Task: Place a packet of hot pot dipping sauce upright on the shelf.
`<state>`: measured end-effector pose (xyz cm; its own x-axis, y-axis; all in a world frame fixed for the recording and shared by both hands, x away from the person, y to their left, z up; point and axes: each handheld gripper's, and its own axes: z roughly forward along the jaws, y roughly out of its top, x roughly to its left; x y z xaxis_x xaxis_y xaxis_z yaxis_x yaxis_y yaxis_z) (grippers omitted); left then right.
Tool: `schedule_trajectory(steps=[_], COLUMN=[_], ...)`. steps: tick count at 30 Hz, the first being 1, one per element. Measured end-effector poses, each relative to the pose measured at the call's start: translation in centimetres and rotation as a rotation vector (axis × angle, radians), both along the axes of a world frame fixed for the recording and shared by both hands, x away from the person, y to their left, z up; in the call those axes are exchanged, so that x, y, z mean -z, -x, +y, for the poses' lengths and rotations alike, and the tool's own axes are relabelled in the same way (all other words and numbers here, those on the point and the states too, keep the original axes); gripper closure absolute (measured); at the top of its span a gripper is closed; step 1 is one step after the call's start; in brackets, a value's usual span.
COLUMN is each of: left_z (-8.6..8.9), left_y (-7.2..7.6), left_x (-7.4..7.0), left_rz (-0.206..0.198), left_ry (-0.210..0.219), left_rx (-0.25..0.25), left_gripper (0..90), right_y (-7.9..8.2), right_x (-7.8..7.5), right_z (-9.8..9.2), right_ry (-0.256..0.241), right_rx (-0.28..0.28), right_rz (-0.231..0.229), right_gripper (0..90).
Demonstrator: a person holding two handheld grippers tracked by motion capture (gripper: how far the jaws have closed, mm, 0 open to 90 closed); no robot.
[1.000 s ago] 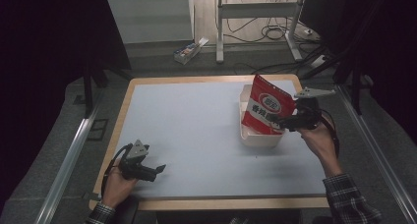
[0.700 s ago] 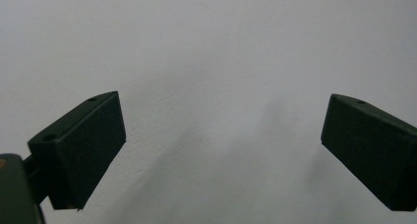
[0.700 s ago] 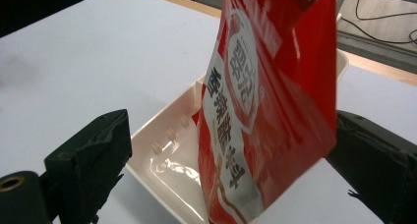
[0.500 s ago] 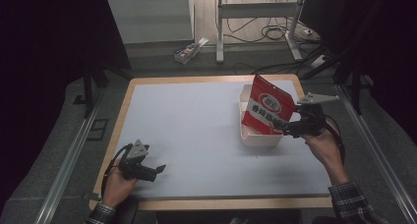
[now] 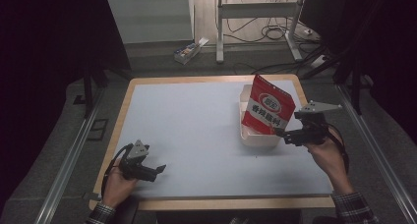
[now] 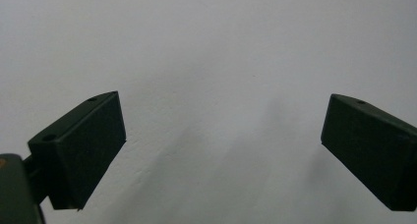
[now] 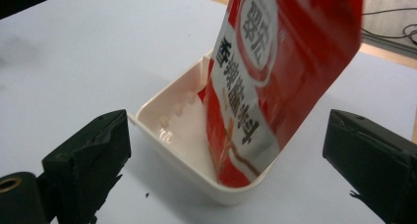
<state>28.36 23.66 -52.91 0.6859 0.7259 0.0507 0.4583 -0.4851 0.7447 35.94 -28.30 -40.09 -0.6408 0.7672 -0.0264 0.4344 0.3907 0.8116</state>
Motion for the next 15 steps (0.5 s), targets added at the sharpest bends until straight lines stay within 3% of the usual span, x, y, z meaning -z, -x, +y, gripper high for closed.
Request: schedule_trajectory(steps=[15], left_z=[0.0], left_y=[0.0], left_x=[0.0], left_rz=[0.004], left_ry=[0.001], left_rx=[0.002], left_gripper=[3.3], right_y=[2.0], right_x=[1.8], right_z=[-0.5], right_ry=[-0.009], right_rx=[0.008], right_rz=[0.013], right_gripper=[4.2])
